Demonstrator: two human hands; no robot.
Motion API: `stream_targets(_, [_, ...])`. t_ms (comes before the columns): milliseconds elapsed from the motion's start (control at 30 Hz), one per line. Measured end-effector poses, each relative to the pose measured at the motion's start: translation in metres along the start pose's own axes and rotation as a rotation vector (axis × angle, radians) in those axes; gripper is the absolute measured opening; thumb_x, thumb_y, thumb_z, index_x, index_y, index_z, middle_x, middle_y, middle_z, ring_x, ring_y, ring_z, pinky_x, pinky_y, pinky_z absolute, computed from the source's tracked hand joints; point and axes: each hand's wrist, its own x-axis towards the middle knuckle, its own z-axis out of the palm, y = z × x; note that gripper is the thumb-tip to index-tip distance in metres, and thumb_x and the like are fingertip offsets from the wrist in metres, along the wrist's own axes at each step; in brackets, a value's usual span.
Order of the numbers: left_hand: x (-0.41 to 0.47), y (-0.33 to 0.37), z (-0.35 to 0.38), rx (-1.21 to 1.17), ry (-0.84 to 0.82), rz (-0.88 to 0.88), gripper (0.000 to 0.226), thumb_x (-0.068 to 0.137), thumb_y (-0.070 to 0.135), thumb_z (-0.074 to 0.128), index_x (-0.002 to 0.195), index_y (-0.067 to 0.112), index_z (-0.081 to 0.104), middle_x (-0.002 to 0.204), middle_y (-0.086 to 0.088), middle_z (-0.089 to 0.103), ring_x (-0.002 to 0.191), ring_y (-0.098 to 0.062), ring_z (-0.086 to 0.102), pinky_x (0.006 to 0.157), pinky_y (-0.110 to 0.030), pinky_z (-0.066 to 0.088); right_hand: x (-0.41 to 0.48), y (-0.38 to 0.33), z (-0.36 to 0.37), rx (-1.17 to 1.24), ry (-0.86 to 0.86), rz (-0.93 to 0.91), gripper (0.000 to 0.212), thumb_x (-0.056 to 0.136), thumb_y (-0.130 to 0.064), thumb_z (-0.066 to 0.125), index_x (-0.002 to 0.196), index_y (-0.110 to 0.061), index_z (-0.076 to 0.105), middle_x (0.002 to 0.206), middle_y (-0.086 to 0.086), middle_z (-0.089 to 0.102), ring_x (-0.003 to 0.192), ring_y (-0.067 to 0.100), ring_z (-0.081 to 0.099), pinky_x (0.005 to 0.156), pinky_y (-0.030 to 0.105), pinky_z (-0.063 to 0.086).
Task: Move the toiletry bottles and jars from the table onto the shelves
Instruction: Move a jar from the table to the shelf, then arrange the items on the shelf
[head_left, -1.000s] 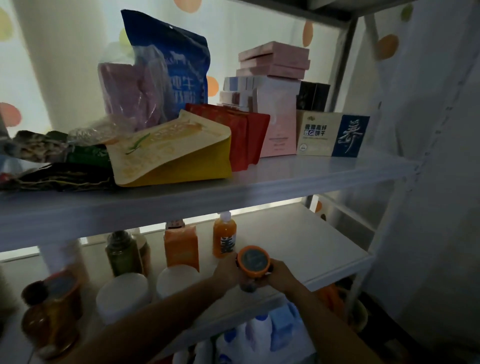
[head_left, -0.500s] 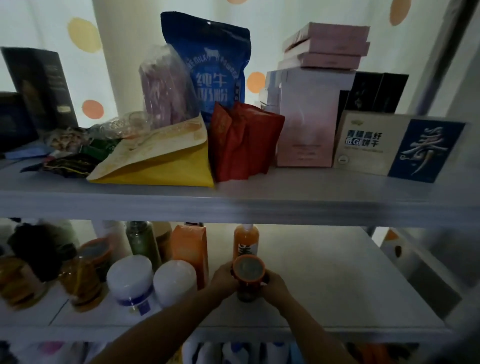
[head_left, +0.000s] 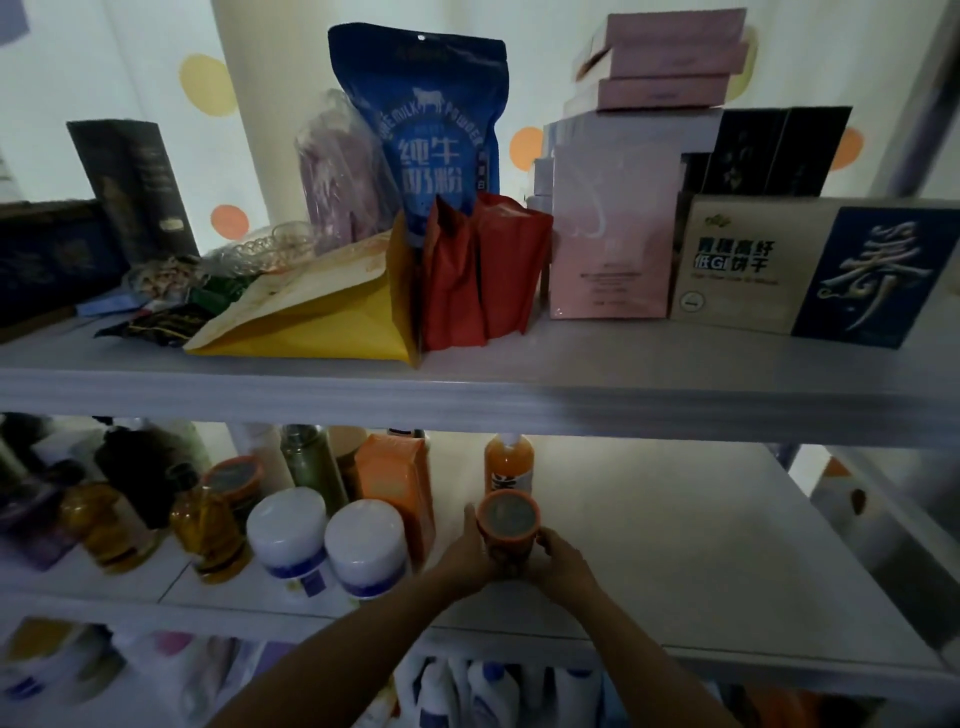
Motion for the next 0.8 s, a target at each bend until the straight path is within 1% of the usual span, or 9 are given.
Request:
stream_targets(33, [-0.004,-0.002,0.002,0.051,-0.04,0.017,0.095,0.086,0.02,0.067,0.147,0.013,-0.005,0.134,0.003,0.03,0.133,-0.015,0.032,0.104,-0.023,0.032,-0.004,0.003,-0.003,-0.088,-0.019,-0.017,0.073,0.079,-0.043,0.07,0.141,-0.023,0.036,0.141,0.005,0.048,0.124,0.025,0.049,0.095,0.029,0.04])
stream_targets(67, [-0.006,-0.006,0.004,0.097,-0.061,0.054,0.089,0.086,0.021,0.067,0.147,0.012,0.003,0.134,0.004,0.032,0.133,-0.014,0.033,0.107,-0.022,0.031,-0.008,0.005,-0.004,-0.148,-0.036,-0.042,0.074,0.076,-0.051,0.069,0.139,-0.027,0.039,0.139,0.004,0.05,0.122,0.023,0.051,0.097,0.03,0.042])
stream_targets(167, [-0.013,-0.021,0.007,0.191,-0.077,0.027,0.09,0.081,0.035,0.071,0.148,0.01,0.017,0.149,-0.009,0.032,0.137,-0.025,0.035,0.113,-0.033,0.03,-0.024,0.013,-0.009,-0.318,-0.053,-0.102,0.077,0.074,-0.058,0.067,0.138,-0.025,0.041,0.141,0.002,0.048,0.124,0.021,0.049,0.102,0.033,0.042])
stream_targets(267, [-0.023,-0.033,0.008,0.433,-0.116,0.05,0.097,0.084,0.048,0.064,0.15,0.011,0.005,0.156,-0.012,0.016,0.143,-0.028,0.021,0.117,-0.036,0.02,-0.039,0.023,-0.004,-0.565,-0.05,-0.115,0.091,0.077,-0.06,0.063,0.149,-0.022,0.022,0.154,0.002,0.027,0.139,0.02,0.03,0.112,0.032,0.028])
stream_targets(367, [-0.035,-0.041,0.0,0.586,-0.164,0.158,0.101,0.081,0.063,0.057,0.15,0.021,-0.004,0.158,-0.01,0.01,0.143,-0.026,0.017,0.117,-0.039,0.019,-0.055,0.018,0.005,-0.696,-0.09,-0.112,0.095,0.078,-0.062,0.061,0.15,-0.023,0.013,0.157,0.002,0.017,0.143,0.021,0.02,0.116,0.037,0.022])
stream_targets(467, [-0.054,-0.047,-0.018,0.759,-0.208,0.249,0.099,0.087,0.062,0.049,0.151,0.011,-0.007,0.159,-0.012,-0.003,0.146,-0.029,0.003,0.119,-0.044,0.01,-0.072,-0.003,0.019,-0.755,-0.094,-0.129,0.094,0.079,-0.058,0.061,0.151,-0.023,0.01,0.158,0.002,0.014,0.144,0.022,0.017,0.116,0.041,0.02])
stream_targets(600, [-0.091,-0.078,-0.05,0.959,-0.171,0.441,0.09,0.092,0.047,0.052,0.151,0.014,-0.007,0.159,-0.01,-0.005,0.147,-0.026,-0.003,0.119,-0.043,0.002,-0.099,-0.035,0.056,-0.784,-0.084,-0.143,0.095,0.078,-0.066,0.053,0.151,-0.026,0.009,0.158,0.001,0.014,0.144,0.021,0.018,0.116,0.042,0.019])
stream_targets(700, [-0.132,-0.116,-0.083,0.981,-0.15,0.456,0.092,0.089,0.055,0.052,0.151,0.017,-0.003,0.16,-0.007,-0.003,0.147,-0.025,-0.003,0.117,-0.042,0.0,-0.124,-0.07,0.103,-0.753,-0.117,-0.197,0.091,0.082,-0.057,0.06,0.151,-0.025,0.009,0.158,0.002,0.014,0.144,0.021,0.017,0.117,0.042,0.017])
stream_targets(800, [-0.175,-0.16,-0.129,1.014,-0.058,0.438,0.092,0.089,0.054,0.051,0.151,0.015,-0.003,0.159,-0.007,-0.007,0.147,-0.024,-0.006,0.117,-0.039,-0.006,-0.14,-0.113,0.158,-0.745,-0.118,-0.318,0.09,0.08,-0.056,0.063,0.15,-0.02,0.017,0.156,0.005,0.021,0.141,0.024,0.024,0.115,0.039,0.023])
